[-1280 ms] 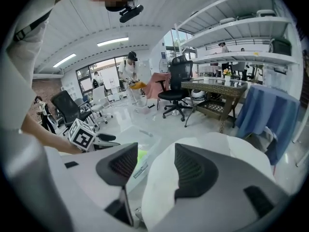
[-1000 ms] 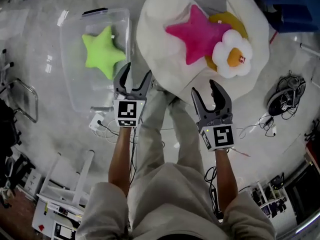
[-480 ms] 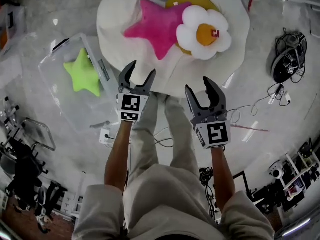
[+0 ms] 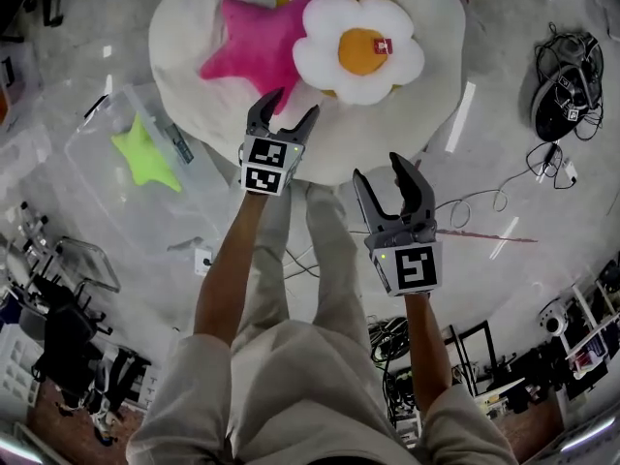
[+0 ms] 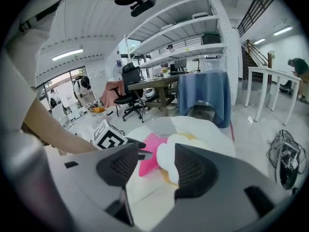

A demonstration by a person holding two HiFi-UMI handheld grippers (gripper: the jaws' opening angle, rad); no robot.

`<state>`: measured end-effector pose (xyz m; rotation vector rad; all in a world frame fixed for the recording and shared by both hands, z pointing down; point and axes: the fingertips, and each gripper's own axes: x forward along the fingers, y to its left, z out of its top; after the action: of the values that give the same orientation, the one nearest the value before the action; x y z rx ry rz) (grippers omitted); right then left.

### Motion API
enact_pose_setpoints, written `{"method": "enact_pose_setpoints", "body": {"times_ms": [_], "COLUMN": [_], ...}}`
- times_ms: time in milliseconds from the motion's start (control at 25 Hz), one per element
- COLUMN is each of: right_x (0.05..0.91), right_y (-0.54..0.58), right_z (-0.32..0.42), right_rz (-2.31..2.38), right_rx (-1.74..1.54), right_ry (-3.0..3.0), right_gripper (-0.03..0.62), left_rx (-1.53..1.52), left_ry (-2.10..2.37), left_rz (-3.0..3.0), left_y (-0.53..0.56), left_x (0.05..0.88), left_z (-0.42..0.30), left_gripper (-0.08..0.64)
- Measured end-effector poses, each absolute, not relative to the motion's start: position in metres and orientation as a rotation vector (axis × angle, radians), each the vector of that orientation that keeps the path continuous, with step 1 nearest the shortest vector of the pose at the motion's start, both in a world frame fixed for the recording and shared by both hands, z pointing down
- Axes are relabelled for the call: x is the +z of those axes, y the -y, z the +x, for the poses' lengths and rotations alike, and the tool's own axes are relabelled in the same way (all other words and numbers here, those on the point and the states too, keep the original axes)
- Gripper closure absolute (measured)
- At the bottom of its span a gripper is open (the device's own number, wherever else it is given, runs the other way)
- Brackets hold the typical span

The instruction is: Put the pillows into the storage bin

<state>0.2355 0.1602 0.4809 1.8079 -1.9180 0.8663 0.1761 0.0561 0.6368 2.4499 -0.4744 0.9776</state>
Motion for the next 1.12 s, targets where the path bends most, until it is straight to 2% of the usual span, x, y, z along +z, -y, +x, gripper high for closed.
{"method": "enact_pose_setpoints", "body": {"times_ms": [520,800,1120], "right_x": [0.500,0.512,0.520], "right_y": [-0.172,-0.176,-0.186], "right_z": [0.274,0.285,0.288], "right_rz": [1.819,1.816,1.803], "right_rx": [0.936,0.961,0.985], "right_ry": [1.929,1.923,1.909], "right_gripper": [0.365,0.368,0.368], "left_rx": [0.457,0.580,0.687], "left_ry": [0.653,0.679,0.635], "left_rz": [1.708,1.679,1.688], "left_y": [-0.010,-0.005,-0.005], "left_x": [0.696,0.734,0.755], "left_z": [0.214,0.205,0.231], "left_gripper": [0.278,0.267,0.268]}}
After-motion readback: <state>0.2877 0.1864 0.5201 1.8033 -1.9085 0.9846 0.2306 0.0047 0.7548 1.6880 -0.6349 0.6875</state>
